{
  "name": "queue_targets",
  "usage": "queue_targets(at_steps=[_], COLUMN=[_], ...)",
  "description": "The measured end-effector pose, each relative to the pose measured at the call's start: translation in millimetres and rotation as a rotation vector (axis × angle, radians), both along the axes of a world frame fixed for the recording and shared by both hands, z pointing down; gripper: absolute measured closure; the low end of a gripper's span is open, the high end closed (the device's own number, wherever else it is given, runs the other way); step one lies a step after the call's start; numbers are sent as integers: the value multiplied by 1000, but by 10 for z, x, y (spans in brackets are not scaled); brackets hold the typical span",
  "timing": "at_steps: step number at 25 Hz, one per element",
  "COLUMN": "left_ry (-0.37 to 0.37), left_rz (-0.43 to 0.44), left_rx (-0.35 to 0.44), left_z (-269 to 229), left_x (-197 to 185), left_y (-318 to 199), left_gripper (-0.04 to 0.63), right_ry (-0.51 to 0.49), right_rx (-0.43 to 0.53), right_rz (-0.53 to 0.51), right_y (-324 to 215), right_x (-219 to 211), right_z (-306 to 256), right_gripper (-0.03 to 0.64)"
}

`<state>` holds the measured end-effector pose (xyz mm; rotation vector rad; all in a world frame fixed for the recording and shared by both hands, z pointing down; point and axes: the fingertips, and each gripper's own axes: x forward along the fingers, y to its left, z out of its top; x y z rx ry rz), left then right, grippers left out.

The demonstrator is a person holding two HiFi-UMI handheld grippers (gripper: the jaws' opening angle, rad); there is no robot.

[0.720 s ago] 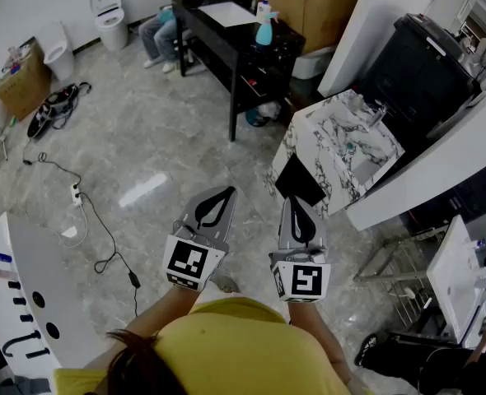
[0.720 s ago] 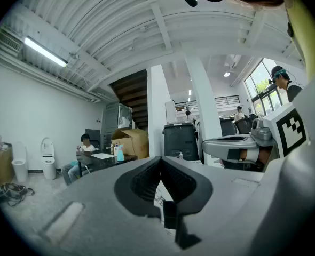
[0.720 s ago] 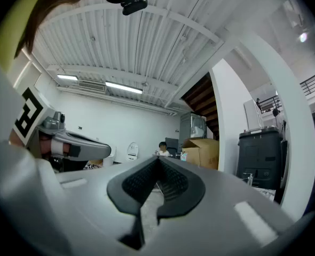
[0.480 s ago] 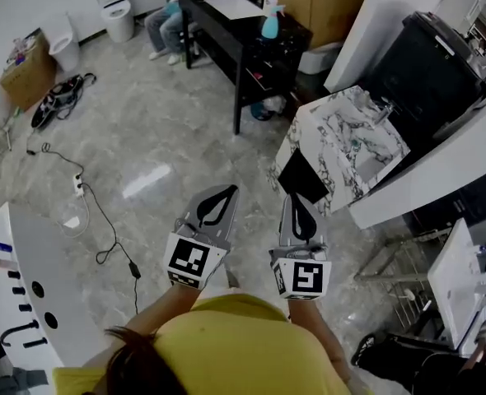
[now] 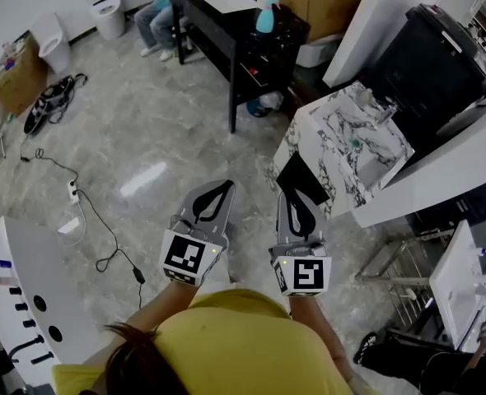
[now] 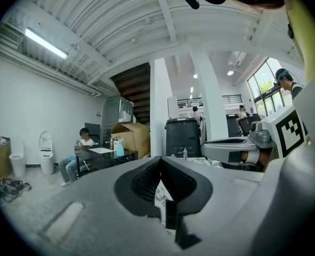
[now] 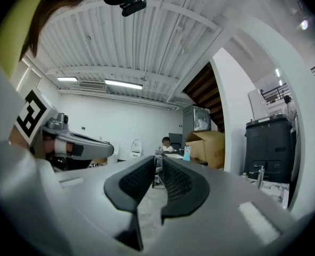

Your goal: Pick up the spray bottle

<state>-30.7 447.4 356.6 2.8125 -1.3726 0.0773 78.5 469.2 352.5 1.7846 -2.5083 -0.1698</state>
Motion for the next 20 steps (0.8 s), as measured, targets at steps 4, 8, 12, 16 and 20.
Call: queue_targets(at_steps=[4, 8, 12, 16, 20], left_ry=[-8, -13, -12, -17, -8], left_rz=[19, 31, 43, 80, 101], left_rx=[-18, -15, -11, -13, -12], left_z=[98, 96, 88, 93, 126], left_x=[14, -39, -101, -129, -166], left_y=[-570, -1223, -1907, -2552, -3044], left_gripper=[589, 589, 589, 589, 589], right_ry=[4, 10, 15, 19, 29], right_rx=[-14, -18, -35, -42, -39], right_rz=[8, 17, 40, 69, 88], right_y=[-559, -1212, -1885, -2528, -3024], right_x=[-3, -52, -103, -145, -197], right_z=[84, 92, 114, 134, 159], right_gripper=[559, 551, 541, 532, 528])
